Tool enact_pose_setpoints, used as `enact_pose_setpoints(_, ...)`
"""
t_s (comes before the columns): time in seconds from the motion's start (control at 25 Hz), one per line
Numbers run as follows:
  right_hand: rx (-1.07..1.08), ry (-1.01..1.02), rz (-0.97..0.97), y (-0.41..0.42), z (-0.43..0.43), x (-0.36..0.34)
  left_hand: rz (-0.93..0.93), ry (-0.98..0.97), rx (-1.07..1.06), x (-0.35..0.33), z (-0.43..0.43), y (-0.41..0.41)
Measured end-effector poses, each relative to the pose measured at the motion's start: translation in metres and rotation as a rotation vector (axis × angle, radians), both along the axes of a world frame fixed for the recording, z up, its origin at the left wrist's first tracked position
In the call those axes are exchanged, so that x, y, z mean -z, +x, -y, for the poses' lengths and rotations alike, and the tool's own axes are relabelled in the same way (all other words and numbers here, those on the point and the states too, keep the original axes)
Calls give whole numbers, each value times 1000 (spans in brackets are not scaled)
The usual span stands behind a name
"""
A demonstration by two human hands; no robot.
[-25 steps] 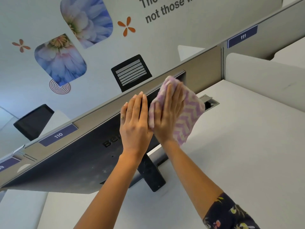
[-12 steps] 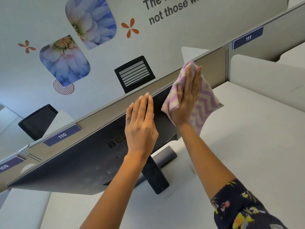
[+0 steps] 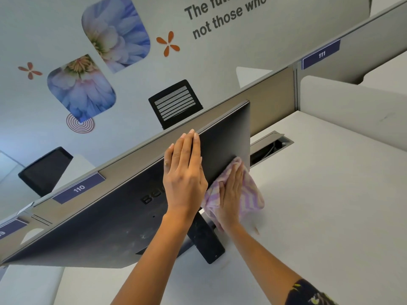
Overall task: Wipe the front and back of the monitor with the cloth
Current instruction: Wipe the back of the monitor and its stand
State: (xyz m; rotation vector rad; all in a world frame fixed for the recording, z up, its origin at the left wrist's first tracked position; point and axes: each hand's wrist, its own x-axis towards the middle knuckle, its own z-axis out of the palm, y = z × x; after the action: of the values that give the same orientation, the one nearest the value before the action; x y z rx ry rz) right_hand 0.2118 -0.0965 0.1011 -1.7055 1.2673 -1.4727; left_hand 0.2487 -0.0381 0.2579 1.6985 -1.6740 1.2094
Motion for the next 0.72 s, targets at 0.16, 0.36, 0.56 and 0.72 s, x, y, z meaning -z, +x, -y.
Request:
enact_pose_setpoints(0.16, -129, 365, 728, -4, 34, -15, -6, -4, -5, -1, 1, 0)
enact_pose_setpoints(0.36, 73, -18, 569, -28, 54, -114, -24, -11, 2, -1, 1, -1)
enact_pose_setpoints(0.56, 130, -273, 232, -5, 20, -108, -25, 15, -5, 0, 0, 0)
enact_pose_setpoints(0.72, -60, 250, 702, 3, 9, -51, -1, 7, -26, -1, -1, -2)
